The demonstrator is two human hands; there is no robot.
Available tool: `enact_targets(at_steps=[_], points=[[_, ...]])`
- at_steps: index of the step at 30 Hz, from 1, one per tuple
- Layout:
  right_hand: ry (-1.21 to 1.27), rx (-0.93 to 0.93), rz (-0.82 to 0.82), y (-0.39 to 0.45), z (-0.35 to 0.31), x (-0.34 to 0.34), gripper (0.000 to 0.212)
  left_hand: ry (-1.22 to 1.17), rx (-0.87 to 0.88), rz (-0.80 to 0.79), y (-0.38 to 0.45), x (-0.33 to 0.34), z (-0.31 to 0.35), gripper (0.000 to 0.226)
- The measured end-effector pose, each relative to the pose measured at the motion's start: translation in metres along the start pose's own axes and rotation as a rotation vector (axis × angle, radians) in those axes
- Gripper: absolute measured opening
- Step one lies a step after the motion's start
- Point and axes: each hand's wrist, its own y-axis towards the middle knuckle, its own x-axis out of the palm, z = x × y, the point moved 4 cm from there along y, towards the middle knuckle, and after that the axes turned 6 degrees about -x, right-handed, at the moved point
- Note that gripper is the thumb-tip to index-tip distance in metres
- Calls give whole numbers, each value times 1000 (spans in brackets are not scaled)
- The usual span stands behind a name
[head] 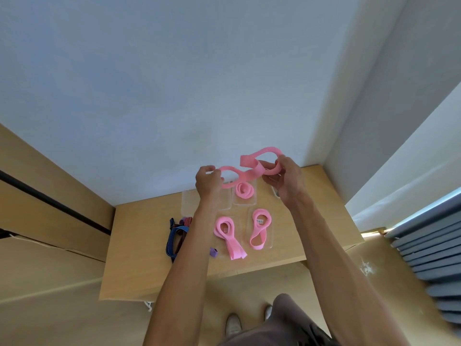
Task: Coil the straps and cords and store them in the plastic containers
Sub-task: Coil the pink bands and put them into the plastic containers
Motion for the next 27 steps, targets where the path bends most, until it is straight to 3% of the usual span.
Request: enact_targets(at_steps=[3,4,9,14,17,19,22,27], points=[[-19,15,-17,-1,-1,8,21,178,1,-68,-1,10,-10,12],[-46,20,-9,-2,0,10,21,230,11,-69,-3,13,-11,21],[-391,-36,41,-9,1,18,23,315,117,48,-17,13,-10,38],[-793,-180,71,-13,-5,32,22,443,294,-226,-30,30,-9,34],[-902,-259,16,-14,-14,42,22,357,404,-318,-40,35,-9,42],[-918,-305,-9,-15,-19,45,21,331,375,-415,-37,35,-15,48],[-802,-335,-21,-17,-20,45,21,254,161,-594,-28,33,-26,33],[-644,-316,-21,-22,-10,38,28,196,138,-546,-25,28,-21,21]])
